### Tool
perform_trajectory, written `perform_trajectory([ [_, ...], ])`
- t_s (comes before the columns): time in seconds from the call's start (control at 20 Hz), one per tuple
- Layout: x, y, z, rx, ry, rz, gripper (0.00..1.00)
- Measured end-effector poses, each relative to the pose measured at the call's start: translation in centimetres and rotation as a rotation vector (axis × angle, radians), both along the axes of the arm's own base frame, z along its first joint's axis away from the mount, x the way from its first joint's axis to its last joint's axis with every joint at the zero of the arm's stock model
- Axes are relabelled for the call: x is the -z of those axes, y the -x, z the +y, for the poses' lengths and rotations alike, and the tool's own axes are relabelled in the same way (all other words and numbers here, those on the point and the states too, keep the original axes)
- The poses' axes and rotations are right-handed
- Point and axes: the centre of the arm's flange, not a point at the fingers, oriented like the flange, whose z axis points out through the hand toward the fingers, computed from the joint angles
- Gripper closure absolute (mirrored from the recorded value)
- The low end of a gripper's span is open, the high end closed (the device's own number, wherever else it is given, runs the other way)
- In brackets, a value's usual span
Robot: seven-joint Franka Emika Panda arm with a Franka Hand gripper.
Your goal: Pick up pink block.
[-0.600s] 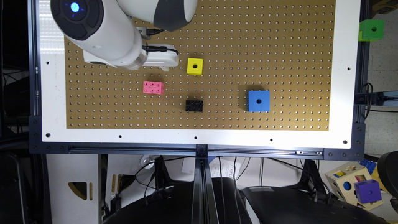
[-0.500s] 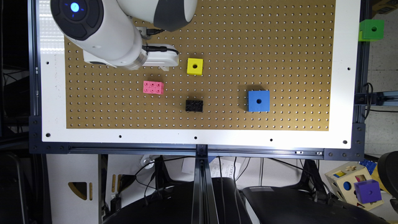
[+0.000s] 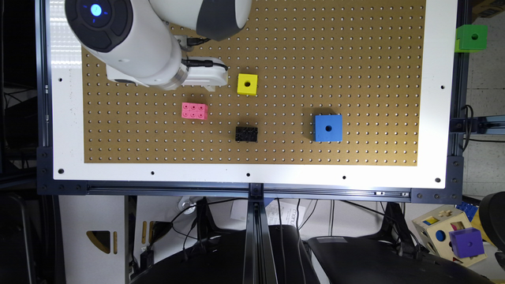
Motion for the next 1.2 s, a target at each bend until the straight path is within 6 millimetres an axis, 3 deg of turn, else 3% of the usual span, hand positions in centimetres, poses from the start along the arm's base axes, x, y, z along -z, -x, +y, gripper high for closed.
perform_trajectory([
  [0.5,0.5,-1.4,-0.3,0.0,-0.001,-0.006,0.0],
  [0.8,4.2,-1.6,-0.3,0.002,-0.006,0.001,0.0],
  [1.2,4.4,-3.9,-1.3,0.007,-0.001,-0.022,0.0],
])
